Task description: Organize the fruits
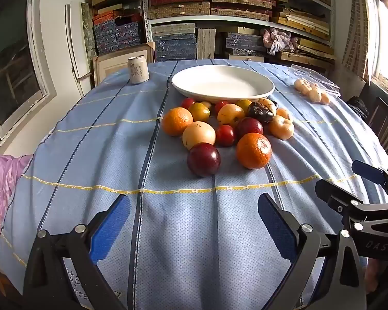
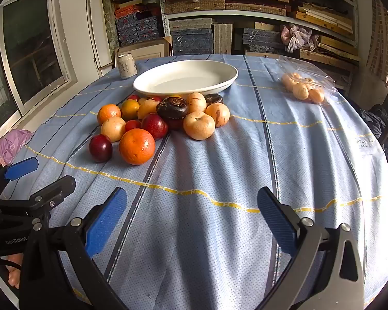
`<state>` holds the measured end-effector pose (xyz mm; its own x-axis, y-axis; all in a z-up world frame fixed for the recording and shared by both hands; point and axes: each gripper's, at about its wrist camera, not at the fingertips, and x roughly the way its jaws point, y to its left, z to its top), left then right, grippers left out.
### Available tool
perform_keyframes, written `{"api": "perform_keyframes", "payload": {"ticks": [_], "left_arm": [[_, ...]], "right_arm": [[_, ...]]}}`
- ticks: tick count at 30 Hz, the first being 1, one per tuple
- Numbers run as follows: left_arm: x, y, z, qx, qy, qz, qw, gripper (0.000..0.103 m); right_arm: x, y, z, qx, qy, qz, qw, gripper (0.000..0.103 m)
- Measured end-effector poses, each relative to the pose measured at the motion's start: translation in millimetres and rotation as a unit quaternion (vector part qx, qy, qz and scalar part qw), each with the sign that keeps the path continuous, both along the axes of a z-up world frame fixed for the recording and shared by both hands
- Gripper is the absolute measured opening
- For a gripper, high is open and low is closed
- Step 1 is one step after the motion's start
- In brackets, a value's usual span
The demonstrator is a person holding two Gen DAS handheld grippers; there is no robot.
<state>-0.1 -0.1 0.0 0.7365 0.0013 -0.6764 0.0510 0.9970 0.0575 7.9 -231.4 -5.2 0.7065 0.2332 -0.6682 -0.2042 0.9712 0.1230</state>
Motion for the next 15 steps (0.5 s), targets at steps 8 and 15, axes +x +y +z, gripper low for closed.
{"api": "perform_keyframes", "payload": {"ticks": [8,15], "left_arm": [[3,5,-5,-0.003,0.004,0.0,1.0,0.099],[7,6,-8,-0.009,0.007,0.002,0.9999,0.099]], "right_arm": [[0,0,-1,-0.001,0.002,0.0,1.0,0.099],[1,1,-2,-0.001,0.002,0.0,1.0,0.099]]}}
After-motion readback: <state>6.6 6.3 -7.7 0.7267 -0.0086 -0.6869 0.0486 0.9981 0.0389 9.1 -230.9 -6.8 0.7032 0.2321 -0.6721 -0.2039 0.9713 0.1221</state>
